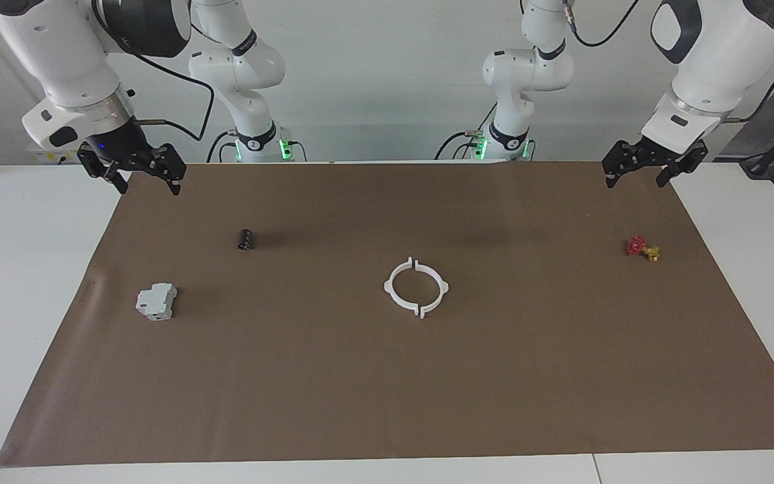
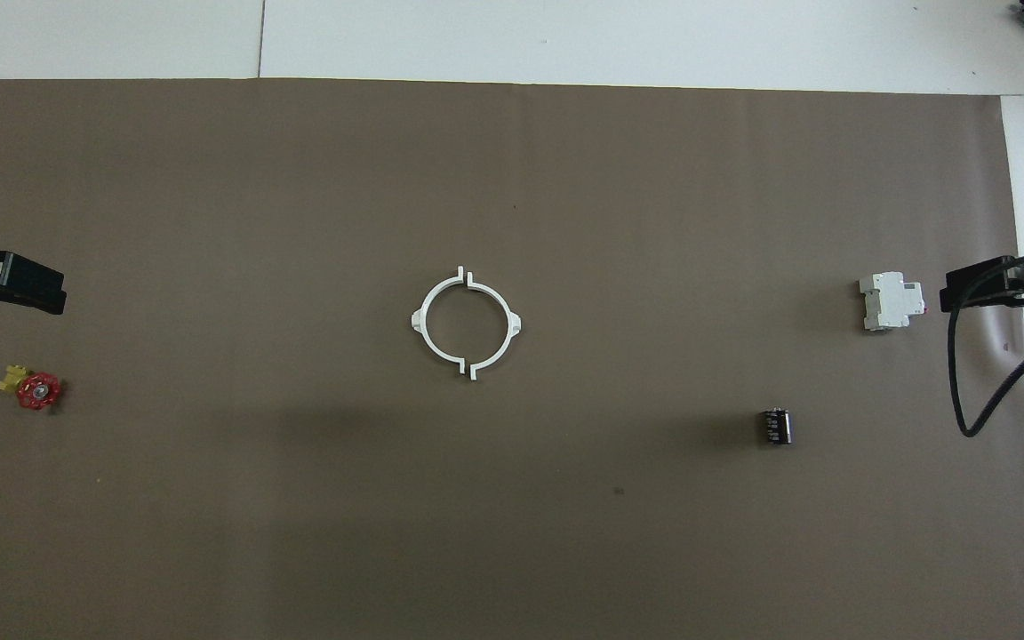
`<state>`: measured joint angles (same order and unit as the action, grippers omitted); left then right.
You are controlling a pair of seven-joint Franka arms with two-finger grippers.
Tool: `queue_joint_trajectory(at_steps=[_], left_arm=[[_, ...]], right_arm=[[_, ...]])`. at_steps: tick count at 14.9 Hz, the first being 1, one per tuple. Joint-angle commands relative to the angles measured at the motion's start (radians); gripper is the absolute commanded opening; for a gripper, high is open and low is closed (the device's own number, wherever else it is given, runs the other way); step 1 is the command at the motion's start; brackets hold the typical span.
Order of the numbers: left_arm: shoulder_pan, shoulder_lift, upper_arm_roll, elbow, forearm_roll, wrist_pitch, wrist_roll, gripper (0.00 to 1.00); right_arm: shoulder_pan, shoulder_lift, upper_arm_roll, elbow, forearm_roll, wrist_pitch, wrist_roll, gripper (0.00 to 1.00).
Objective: Assemble drain pipe with both arms
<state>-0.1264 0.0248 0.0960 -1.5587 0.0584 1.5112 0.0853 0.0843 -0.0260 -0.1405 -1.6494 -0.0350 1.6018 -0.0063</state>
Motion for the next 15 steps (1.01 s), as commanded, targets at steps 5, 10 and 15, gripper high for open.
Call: queue_joint_trajectory(at_steps=[5, 10, 15], left_arm=[[0.004, -0.020, -0.080, -0.001, -0.018, -0.062, -0.048, 1.00], [0.018, -0.042, -0.072, -0.054, -0.018, -0.022, -0.098, 1.00], [0.019, -0.040, -0.042, -0.049, -0.018, -0.025, 0.008, 1.00]], right_arm=[[-0.006, -0.012, 0.002, -0.012, 0.010, -0.016, -0.021, 1.00], [-0.006, -0.012, 0.002, -0.012, 0.010, -0.016, -0.021, 1.00], [-0.006, -0.012, 0.002, -0.012, 0.010, -0.016, -0.021, 1.00]])
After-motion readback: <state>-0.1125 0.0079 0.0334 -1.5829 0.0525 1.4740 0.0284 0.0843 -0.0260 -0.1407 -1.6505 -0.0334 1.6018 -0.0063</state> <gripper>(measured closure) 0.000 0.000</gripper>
